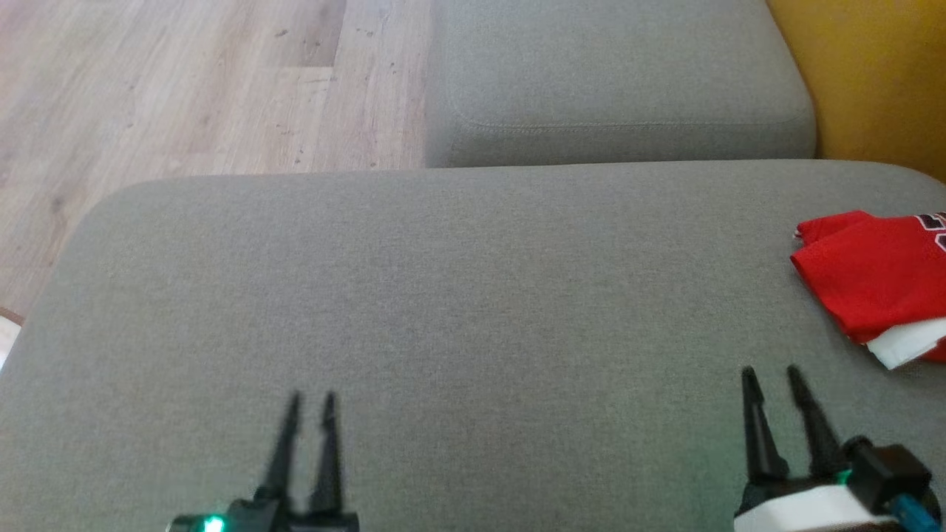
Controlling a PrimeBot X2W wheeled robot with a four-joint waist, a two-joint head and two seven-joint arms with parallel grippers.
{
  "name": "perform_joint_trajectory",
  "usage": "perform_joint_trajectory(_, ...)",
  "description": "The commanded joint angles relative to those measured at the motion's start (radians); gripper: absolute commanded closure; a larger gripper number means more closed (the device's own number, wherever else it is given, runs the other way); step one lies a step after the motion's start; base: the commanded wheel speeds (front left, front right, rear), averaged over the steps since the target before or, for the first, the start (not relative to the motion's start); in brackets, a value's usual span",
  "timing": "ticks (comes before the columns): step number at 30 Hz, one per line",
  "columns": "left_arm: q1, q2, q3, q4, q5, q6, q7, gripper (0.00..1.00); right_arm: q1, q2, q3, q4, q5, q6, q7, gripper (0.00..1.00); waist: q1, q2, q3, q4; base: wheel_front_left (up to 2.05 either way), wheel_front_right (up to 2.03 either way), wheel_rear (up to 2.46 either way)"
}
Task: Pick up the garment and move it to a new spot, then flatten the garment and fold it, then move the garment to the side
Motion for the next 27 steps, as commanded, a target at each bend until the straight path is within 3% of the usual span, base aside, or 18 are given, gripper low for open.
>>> perform_joint_trajectory(1,0.005,0.0,-0.001,0.022,-0.002,0.0,0.0,1.0,0.003,0.001,0.001,0.023,0.002,0.0,0.001,1.0,0.0,-0.0001,0.0,0.0,0.0,0.0,0.0)
perform_joint_trajectory(4,0.027,0.0,0.0,0.067,-0.007,0.0,0.001,1.0,0.02,0.002,0.005,0.071,0.007,0.0,0.002,1.0,0.0001,-0.0001,0.0,-0.001,0.0,0.0,0.0)
perform_joint_trajectory(27,-0.024,0.015,0.046,0.088,-0.285,-0.047,0.049,1.0,-0.03,-0.004,-0.009,0.076,0.268,0.001,0.059,1.0,0.0001,-0.0001,0.015,-0.014,0.0,0.0,0.0)
